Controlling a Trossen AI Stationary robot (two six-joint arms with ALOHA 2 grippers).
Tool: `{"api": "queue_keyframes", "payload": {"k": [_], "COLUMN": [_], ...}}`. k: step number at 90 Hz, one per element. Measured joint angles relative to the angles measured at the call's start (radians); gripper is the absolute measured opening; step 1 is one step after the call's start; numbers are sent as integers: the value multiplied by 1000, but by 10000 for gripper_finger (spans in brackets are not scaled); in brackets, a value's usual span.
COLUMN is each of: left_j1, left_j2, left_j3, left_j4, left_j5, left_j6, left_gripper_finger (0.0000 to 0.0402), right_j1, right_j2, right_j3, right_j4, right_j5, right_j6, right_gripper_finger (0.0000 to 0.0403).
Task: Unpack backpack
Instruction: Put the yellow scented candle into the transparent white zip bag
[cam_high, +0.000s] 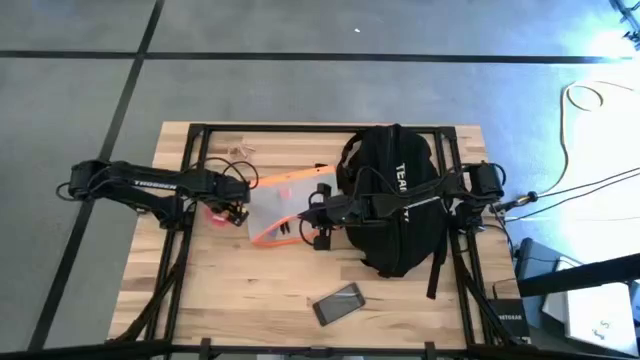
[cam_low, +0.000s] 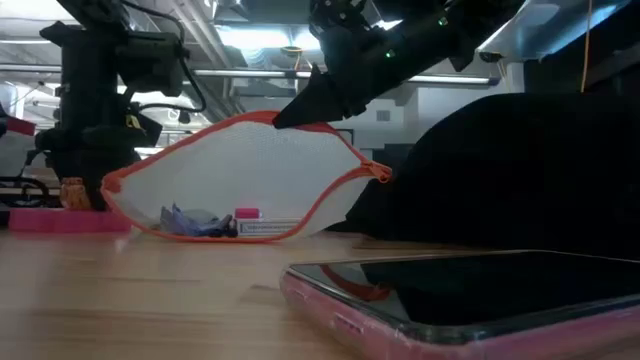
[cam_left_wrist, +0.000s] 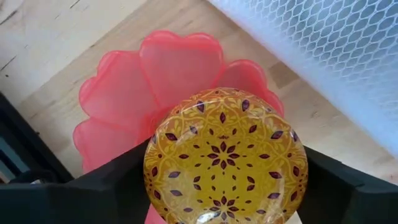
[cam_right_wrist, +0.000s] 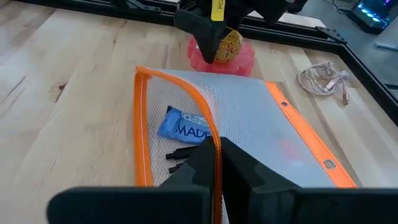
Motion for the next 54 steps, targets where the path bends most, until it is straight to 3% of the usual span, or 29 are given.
{"api": "queue_keyframes", "payload": {"k": [35,54], "left_j1": [-9,-96], "left_j2": [0,0], "left_j3": [178,321], "left_j4": [-51,-38], "left_j5": [-91,-108], "left_j6": [82,188], "left_gripper_finger": [288,289], "right_j1": [0,0], "right_j2": [0,0], "right_j3": [0,0], "right_j4": [0,0], "right_j5": [0,0], "right_j6": [0,0], "right_gripper_finger": [0,0]}}
